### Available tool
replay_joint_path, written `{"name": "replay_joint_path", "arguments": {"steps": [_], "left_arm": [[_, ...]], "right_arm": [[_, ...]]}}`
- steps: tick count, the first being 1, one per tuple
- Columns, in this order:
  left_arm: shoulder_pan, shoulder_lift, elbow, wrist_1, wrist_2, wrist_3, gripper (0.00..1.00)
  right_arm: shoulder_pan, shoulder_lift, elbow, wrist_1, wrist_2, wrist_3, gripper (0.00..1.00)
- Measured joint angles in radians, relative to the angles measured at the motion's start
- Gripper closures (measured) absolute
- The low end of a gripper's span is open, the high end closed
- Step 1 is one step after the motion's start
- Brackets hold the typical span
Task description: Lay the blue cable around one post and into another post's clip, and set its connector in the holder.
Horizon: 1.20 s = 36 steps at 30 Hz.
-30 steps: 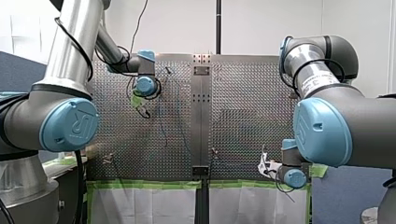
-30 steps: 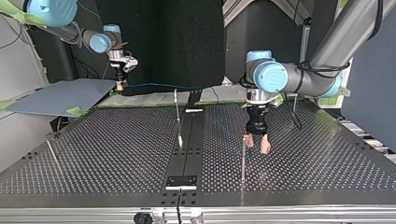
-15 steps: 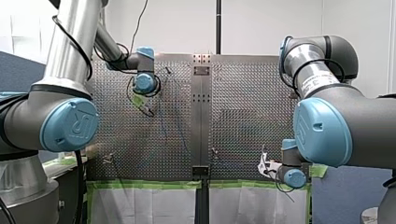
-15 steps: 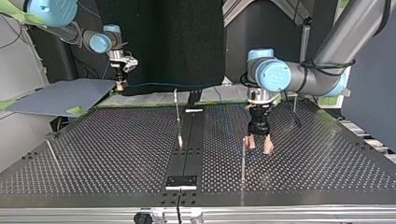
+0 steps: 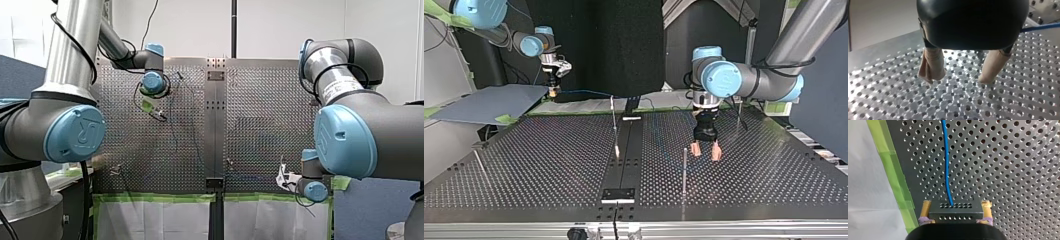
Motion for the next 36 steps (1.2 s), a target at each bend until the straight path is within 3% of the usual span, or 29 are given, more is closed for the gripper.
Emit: {"name": "replay_joint_path", "arguments": {"steps": [6, 16, 25, 33, 36], "left_arm": [[0.008, 0.000, 0.000, 0.011, -0.005, -0.061, 0.00], [0.014, -0.001, 0.000, 0.041, 0.036, -0.160, 0.00], [0.022, -0.001, -0.004, 0.025, 0.041, -0.257, 0.00], [0.032, -0.001, -0.005, -0.038, -0.018, -0.342, 0.00], [0.038, -0.001, -0.005, -0.051, -0.048, -0.346, 0.00]], "right_arm": [[0.000, 0.002, 0.000, 0.000, 0.000, 0.000, 1.00], [0.002, 0.003, 0.000, -0.002, 0.000, 0.001, 1.00], [0.006, 0.005, 0.000, -0.003, 0.000, 0.001, 1.00], [0.007, 0.006, 0.000, -0.003, 0.000, 0.000, 1.00], [0.007, 0.006, 0.000, -0.003, 0.000, 0.000, 1.00]]}}
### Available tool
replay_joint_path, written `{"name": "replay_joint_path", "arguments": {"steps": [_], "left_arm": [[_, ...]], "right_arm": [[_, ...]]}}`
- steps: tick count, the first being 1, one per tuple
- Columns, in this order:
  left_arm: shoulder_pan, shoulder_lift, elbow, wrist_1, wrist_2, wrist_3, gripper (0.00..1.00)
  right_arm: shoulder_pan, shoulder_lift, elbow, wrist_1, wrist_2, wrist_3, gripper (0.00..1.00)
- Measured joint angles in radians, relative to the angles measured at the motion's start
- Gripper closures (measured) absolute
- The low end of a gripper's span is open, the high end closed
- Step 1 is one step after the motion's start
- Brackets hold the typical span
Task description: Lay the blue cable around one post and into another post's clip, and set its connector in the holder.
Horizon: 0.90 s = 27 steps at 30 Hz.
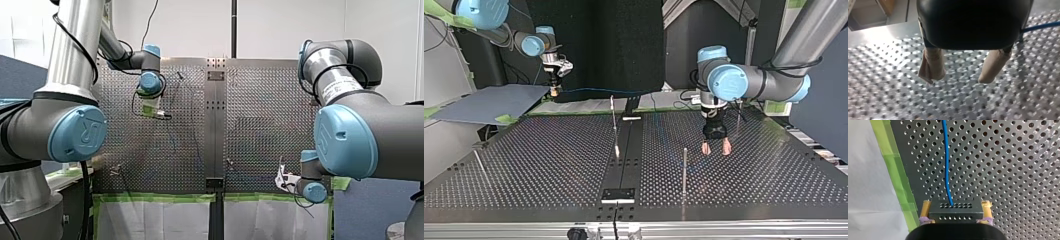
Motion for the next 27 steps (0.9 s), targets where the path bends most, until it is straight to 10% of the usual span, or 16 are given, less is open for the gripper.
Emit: {"name": "replay_joint_path", "arguments": {"steps": [14, 27], "left_arm": [[0.011, 0.000, 0.027, 0.069, 0.008, 0.119, 0.00], [-0.015, 0.000, 0.088, -0.033, 0.039, 0.241, 0.00]], "right_arm": [[0.006, 0.002, 0.000, -0.003, -0.001, 0.000, 1.00], [0.009, 0.004, 0.000, -0.005, -0.001, 0.000, 1.00]]}}
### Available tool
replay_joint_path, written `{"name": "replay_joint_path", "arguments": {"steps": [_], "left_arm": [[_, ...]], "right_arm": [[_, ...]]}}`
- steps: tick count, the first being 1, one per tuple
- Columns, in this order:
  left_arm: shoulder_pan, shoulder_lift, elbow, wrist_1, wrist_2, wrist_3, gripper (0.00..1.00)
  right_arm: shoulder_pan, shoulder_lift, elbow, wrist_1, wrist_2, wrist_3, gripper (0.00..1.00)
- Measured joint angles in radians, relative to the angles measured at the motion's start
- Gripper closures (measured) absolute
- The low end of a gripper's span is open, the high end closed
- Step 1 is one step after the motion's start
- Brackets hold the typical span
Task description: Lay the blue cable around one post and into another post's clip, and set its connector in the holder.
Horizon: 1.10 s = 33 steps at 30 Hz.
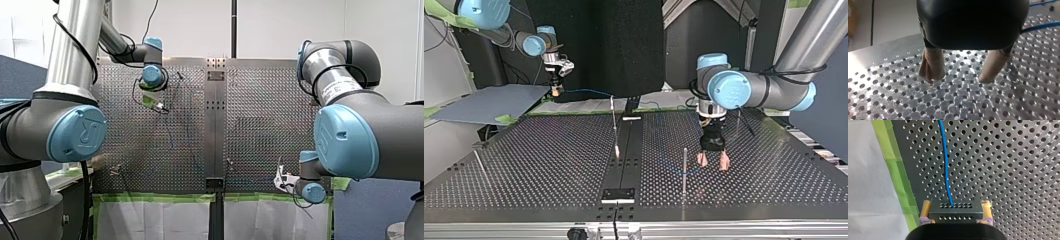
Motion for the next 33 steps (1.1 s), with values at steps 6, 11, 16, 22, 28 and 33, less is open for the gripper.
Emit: {"name": "replay_joint_path", "arguments": {"steps": [6, 11, 16, 22, 28, 33], "left_arm": [[-0.011, 0.000, 0.002, -0.043, -0.021, 0.054, 0.00], [-0.017, 0.000, 0.008, -0.076, -0.051, 0.101, 0.00], [-0.024, 0.000, 0.023, -0.118, -0.092, 0.146, 0.00], [-0.028, 0.000, 0.027, -0.141, -0.124, 0.198, 0.00], [-0.032, 0.000, 0.027, -0.137, -0.104, 0.250, 0.00], [-0.032, 0.000, 0.027, -0.127, -0.098, 0.299, 0.00]], "right_arm": [[0.000, 0.001, 0.000, 0.000, 0.000, 0.001, 1.00], [0.000, 0.001, 0.000, 0.000, 0.000, 0.001, 1.00], [0.000, 0.001, 0.000, 0.000, 0.000, 0.000, 1.00], [0.001, 0.002, 0.000, 0.001, 0.000, -0.001, 1.00], [0.004, 0.003, 0.000, -0.002, 0.000, 0.000, 1.00], [0.006, 0.005, 0.000, 0.000, 0.000, 0.002, 1.00]]}}
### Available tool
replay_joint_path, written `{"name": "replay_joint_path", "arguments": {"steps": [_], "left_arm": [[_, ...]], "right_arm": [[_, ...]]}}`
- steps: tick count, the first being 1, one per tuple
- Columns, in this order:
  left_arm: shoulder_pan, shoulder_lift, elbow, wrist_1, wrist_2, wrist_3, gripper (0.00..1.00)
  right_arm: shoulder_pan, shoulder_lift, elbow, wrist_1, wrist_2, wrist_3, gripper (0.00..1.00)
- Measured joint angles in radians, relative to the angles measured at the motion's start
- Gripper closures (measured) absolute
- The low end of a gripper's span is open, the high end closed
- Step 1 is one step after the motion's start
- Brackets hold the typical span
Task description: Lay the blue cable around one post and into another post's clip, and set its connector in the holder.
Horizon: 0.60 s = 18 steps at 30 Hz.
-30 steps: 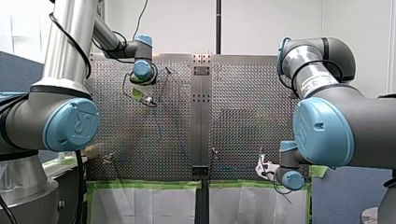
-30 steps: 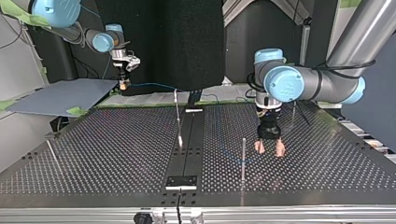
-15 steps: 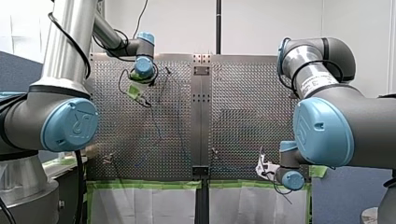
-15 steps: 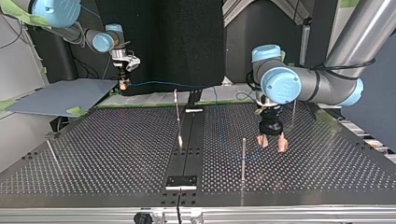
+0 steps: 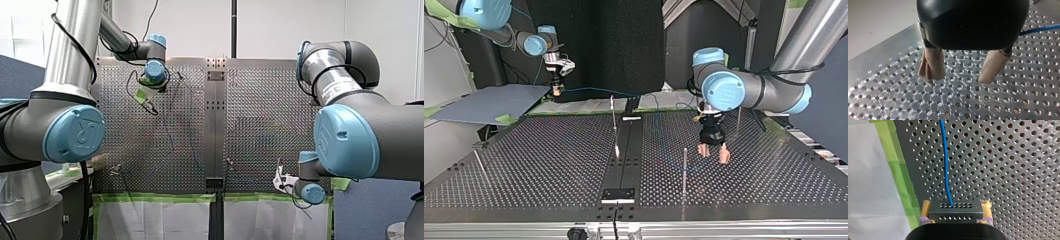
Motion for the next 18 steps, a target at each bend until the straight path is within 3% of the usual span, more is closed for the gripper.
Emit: {"name": "replay_joint_path", "arguments": {"steps": [7, 13, 18], "left_arm": [[0.015, 0.000, 0.001, 0.006, 0.007, 0.072, 0.00], [0.026, 0.000, 0.001, 0.007, -0.013, 0.133, 0.00], [0.042, 0.000, 0.001, 0.021, 0.019, 0.173, 0.00]], "right_arm": [[0.007, 0.002, 0.000, 0.006, 0.003, 0.007, 1.00], [0.019, 0.002, 0.000, 0.002, 0.010, 0.014, 1.00], [0.032, 0.002, -0.001, 0.001, 0.020, 0.017, 1.00]]}}
